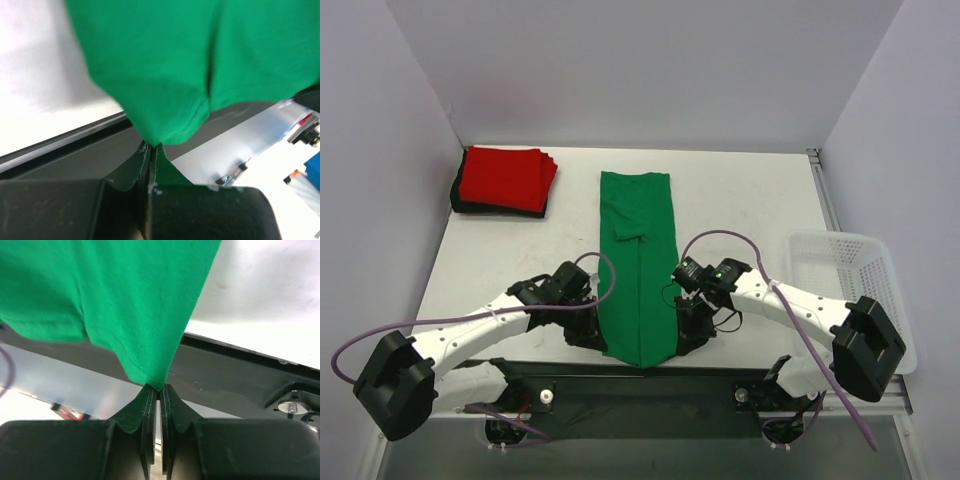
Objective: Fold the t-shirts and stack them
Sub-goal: Grab the bottom of the folded rectangular tshirt with both arms, then fold the folded rectangular tshirt in 1/3 of the way
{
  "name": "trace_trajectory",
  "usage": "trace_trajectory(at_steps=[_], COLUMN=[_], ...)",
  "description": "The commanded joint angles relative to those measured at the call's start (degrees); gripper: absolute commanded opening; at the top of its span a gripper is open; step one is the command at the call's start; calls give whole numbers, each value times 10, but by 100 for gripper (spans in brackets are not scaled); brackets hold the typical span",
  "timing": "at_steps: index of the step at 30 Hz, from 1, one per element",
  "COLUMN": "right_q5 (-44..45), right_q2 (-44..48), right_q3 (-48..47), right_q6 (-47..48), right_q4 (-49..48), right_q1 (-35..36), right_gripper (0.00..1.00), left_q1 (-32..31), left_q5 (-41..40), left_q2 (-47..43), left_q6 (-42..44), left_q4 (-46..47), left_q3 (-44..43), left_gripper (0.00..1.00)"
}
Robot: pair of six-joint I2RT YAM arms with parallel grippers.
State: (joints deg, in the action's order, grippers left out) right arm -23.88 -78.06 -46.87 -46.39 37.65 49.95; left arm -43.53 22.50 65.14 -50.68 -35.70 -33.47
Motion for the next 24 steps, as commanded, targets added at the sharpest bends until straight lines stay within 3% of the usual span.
trace_trajectory(at_steps=[1,9,15,24], right_q5=[23,33,55,49], right_q2=[21,-39,-113,-236], right_q3=[-37,-117,-201,-327], right_q6=[9,60,87,134], right_q4=[65,65,64,64], right_q1=[-34,-97,-127,-203], right_gripper=[0,0,0,0], left_q1=[23,124,150,237], left_q5=[-28,39,47,68], left_q2=[-7,33,106,244], left_q6=[22,58,82,103], left_q4=[-29,44,88,155], left_q3=[-59,-84,-130,-234], left_gripper=[0,0,0,0])
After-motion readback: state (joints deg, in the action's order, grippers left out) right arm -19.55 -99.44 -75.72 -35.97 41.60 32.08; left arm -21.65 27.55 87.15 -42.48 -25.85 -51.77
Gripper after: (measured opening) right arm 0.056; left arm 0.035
